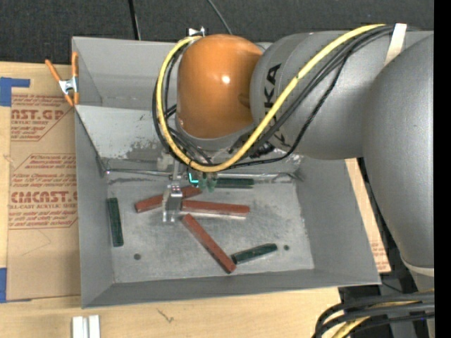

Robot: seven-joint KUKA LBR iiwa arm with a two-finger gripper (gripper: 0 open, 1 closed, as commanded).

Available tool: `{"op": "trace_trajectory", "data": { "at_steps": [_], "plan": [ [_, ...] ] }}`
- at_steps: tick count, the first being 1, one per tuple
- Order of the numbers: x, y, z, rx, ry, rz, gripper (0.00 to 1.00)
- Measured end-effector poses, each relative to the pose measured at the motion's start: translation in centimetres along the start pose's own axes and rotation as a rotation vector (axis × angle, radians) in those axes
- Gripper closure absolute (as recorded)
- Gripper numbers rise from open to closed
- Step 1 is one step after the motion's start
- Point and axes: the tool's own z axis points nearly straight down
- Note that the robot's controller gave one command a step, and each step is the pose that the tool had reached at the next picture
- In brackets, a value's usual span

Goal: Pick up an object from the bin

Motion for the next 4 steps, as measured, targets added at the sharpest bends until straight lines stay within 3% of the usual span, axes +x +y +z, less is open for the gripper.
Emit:
{"op": "trace_trajectory", "data": {
  "at_steps": [1, 2, 3, 4],
  "plan": [
    [-0.2, -0.1, -0.4, -0.001, -0.008, 0.001, 0.00],
    [-0.9, -5.2, 13.4, -0.005, -0.012, 0.113, 1.00],
    [-0.9, -5.2, 13.4, -0.006, -0.012, 0.114, 1.00],
    [-0.4, -6.0, 9.1, 0.000, 0.000, 0.119, 1.00]
  ]
}}
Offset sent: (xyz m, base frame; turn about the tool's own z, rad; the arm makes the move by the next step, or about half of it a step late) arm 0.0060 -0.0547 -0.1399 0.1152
